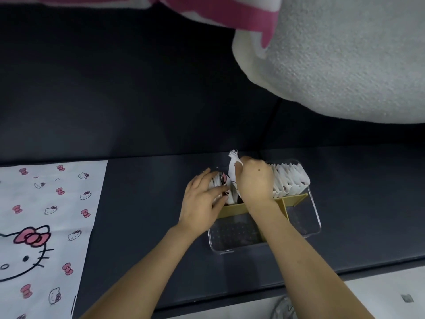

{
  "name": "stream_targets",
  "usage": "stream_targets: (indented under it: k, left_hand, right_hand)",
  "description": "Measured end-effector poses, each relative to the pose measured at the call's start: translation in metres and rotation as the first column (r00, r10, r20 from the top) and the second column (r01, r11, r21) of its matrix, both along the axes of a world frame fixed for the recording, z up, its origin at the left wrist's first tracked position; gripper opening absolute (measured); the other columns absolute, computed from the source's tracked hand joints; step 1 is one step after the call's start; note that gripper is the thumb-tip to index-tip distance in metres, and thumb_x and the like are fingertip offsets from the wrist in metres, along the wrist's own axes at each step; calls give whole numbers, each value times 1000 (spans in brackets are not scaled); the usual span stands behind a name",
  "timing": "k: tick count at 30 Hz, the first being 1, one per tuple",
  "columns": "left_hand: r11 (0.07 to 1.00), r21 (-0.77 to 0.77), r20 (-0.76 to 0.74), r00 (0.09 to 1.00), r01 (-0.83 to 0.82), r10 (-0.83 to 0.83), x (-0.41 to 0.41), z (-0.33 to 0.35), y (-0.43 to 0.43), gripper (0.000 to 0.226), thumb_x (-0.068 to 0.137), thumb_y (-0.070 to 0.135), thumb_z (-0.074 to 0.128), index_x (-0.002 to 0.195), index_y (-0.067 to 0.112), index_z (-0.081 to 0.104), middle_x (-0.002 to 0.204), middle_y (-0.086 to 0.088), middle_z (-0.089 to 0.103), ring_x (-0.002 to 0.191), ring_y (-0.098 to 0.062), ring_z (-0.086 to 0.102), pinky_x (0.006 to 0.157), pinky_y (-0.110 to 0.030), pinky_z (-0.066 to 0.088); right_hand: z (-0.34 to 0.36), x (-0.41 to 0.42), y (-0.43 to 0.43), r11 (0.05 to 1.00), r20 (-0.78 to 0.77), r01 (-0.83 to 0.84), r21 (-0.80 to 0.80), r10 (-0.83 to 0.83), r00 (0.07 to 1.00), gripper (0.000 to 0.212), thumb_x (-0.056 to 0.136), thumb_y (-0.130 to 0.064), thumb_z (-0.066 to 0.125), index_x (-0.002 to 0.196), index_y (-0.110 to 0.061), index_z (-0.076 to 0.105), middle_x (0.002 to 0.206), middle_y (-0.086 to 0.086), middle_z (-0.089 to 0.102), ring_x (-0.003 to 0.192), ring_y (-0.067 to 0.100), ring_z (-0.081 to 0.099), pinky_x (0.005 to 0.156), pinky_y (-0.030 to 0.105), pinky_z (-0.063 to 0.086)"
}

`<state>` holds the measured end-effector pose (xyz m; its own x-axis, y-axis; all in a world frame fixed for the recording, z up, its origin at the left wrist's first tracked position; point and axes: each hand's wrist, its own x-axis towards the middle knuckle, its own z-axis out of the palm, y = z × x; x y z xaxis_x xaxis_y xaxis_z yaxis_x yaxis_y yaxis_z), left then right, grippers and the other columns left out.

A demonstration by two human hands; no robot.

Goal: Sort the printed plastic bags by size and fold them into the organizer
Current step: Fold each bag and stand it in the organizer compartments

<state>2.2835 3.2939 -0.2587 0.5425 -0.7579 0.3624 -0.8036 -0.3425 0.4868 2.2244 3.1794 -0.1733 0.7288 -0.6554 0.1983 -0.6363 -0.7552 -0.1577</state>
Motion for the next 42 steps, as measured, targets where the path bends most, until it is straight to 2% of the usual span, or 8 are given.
stream_targets:
  k: [5,10,17,28,32,36,39,42]
  left_hand:
    - [999,-11,37,998,-40,40,1,-1,-3,35,85,42,47,95,24,75,124,-5,62,124,-24,49,109,-46,30]
    - [999,-18,68,996,-50,51,4,-6,-2,37,86,44,47,100,23,74,124,0,63,126,-16,42,111,-43,21]
    - [1000,-8,51,998,-25,25,3,-5,0,35,88,39,45,105,24,72,124,-1,63,128,-20,44,110,-49,24]
    - [978,-77,-31,981,-192,190,0,0,119,30,89,33,50,103,19,73,115,-2,65,109,-18,58,96,-34,42]
    - [935,29,-16,935,-352,353,5,-16,223,45,92,47,43,95,16,75,111,-5,66,101,-22,60,89,-35,48]
    - [770,434,-13,851,-468,525,11,-24,318,87,85,77,15,110,15,71,125,-20,60,116,-41,55,97,-51,43]
    - [572,697,-70,753,-433,654,13,-29,369,123,54,96,-3,146,23,36,156,-13,22,144,-36,17,115,-48,14]
    - [543,755,-77,772,-368,631,8,-36,398,129,41,96,-17,150,30,0,154,7,-13,147,-24,-6,117,-41,2]
  right_hand:
    - [-26,-13,-2,994,-57,-70,88,75,996,31,100,-26,44,87,-8,65,81,8,67,66,18,51,51,26,25]
    - [-40,-28,4,895,34,-107,434,103,994,35,102,-24,38,88,-6,64,79,10,67,66,19,55,63,29,39]
    - [-45,-28,7,848,52,-66,526,46,998,30,102,-24,38,103,-14,66,79,5,65,71,16,53,66,26,36]
    - [-34,-37,29,997,-7,2,82,-2,1000,21,94,-21,50,99,-4,61,82,16,66,77,34,64,57,29,38]
    - [-22,-38,66,998,170,-9,-63,20,985,17,85,-11,59,93,0,68,79,19,68,72,38,63,57,35,48]
    - [-29,-28,151,956,281,-287,56,261,924,42,85,-38,45,94,-9,73,88,9,72,74,31,67,67,34,54]
    - [-59,-14,229,837,79,-516,181,511,856,49,81,-51,43,101,-20,74,104,8,72,93,31,68,79,40,56]
    - [-95,5,291,750,-181,-609,258,657,732,58,74,-64,39,107,-29,71,117,12,67,109,34,63,89,50,51]
